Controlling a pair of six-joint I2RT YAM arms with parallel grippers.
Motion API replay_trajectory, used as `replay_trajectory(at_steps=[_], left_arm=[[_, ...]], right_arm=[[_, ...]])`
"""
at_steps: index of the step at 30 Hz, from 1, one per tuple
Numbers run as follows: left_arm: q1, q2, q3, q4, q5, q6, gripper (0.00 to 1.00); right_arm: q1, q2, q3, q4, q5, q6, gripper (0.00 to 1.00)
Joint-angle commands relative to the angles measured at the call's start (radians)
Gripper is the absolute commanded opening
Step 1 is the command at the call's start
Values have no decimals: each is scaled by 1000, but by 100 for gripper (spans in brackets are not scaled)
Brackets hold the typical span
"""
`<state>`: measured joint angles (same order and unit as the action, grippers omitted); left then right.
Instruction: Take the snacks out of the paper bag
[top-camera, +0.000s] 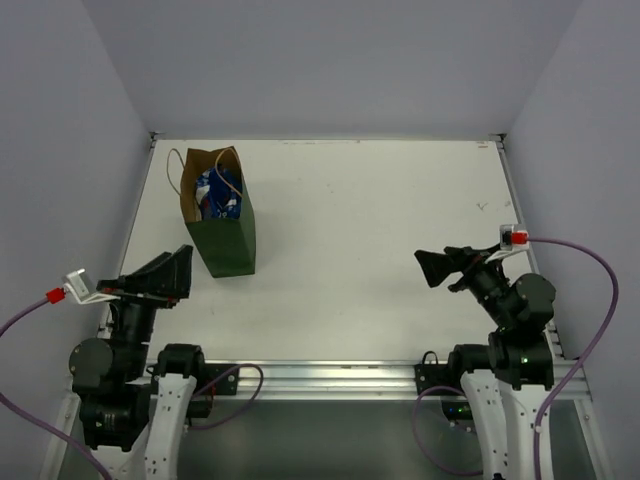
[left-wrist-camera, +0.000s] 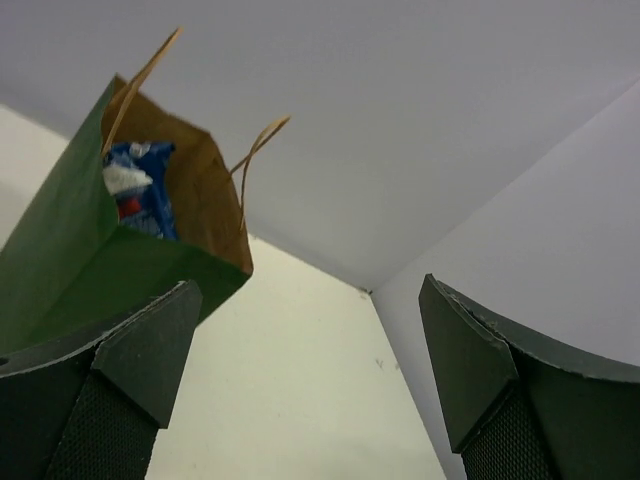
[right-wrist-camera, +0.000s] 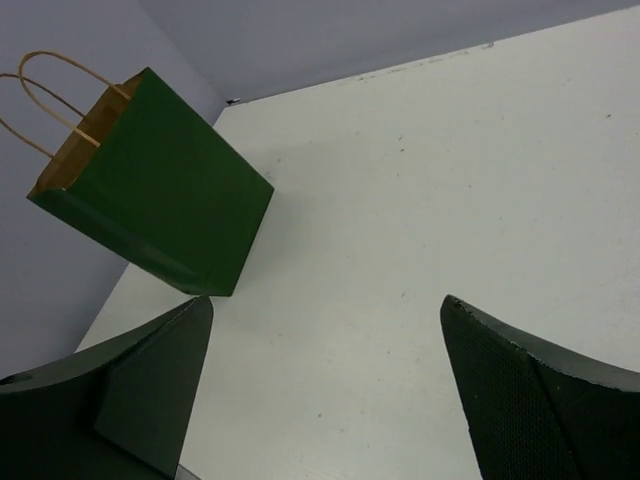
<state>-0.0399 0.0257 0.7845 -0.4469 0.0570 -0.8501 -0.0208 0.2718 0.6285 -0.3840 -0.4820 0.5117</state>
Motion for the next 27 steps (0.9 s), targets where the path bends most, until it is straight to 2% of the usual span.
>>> replay_trajectory(at_steps=[1, 3, 5, 7, 8, 12, 15, 16, 19, 23, 27], left_arm=[[-24, 62, 76, -208, 11, -112, 100], [-58, 127, 128, -222, 33, -77, 100], [-95, 169, 198, -280, -2, -49, 100], [-126, 235, 264, -358, -115, -11, 100], [-133, 262, 347, -393, -153, 21, 100], [-144, 490, 557, -545, -329, 140, 100], [-144, 597, 642, -558, -374, 215, 99], [-144, 618, 669, -546, -375, 230, 99], [-146, 730, 725, -535, -385, 287, 98], [-144, 890, 795, -538, -382, 367, 97], [-144, 977, 825, -527, -448, 404, 97]], right_arm=[[-4, 58, 50, -58, -10, -4, 99], [-4, 90, 78, -64, -50, 2, 99], [-4, 136, 103, -64, -116, 11, 99], [-4, 191, 154, -78, -129, 13, 99], [-2, 216, 178, -90, -129, 4, 99], [13, 369, 334, -156, -138, -15, 97], [90, 507, 443, -165, -119, 2, 94], [164, 544, 477, -168, -106, 8, 93], [289, 677, 608, -167, -7, 17, 93], [401, 829, 729, -115, -41, 60, 93], [462, 984, 902, -83, -137, 105, 91]])
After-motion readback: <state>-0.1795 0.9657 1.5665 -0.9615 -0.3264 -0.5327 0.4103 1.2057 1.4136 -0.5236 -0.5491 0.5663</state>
